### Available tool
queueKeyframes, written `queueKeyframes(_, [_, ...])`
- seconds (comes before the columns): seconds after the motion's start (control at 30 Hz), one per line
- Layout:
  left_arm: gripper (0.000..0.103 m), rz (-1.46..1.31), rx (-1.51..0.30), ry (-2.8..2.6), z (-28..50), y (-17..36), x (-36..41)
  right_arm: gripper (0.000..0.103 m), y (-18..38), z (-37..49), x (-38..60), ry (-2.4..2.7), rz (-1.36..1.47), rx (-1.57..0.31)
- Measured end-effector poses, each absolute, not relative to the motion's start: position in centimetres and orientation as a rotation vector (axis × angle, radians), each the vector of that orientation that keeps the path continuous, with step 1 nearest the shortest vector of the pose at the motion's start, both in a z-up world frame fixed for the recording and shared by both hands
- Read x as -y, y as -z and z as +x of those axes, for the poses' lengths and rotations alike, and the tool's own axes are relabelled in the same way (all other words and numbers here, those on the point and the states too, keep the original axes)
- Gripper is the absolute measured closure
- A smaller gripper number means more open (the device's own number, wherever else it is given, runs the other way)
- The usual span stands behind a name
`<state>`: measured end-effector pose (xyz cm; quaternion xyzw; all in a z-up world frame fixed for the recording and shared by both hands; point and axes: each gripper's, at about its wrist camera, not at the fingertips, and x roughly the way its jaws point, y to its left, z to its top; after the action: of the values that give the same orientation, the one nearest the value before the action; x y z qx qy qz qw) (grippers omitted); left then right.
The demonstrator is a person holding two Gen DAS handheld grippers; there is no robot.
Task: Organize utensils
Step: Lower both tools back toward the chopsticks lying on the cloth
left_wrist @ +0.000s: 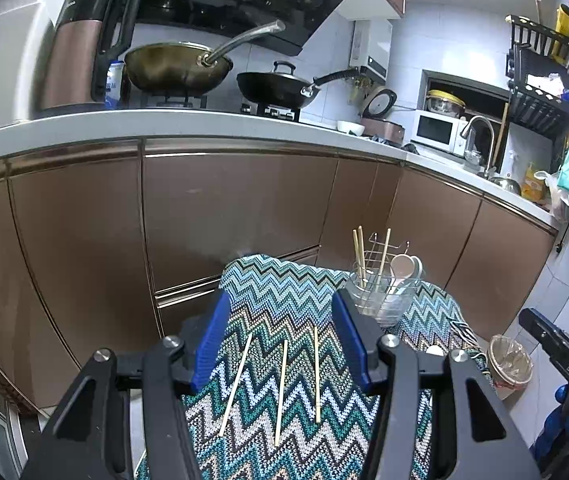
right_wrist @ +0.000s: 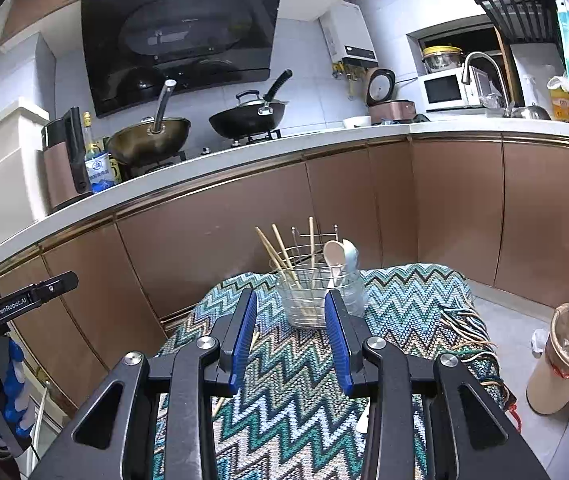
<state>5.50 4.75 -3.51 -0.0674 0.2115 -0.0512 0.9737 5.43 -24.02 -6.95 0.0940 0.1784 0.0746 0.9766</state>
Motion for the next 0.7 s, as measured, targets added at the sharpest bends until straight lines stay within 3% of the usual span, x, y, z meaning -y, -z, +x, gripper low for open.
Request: queueKeyframes(0.7, [0.052, -0.129, -0.501, 0.11, 5.4, 5.3, -4.0, 0.068, 7.4, 4.0, 24.9, -0.172, 0.207, -0.399])
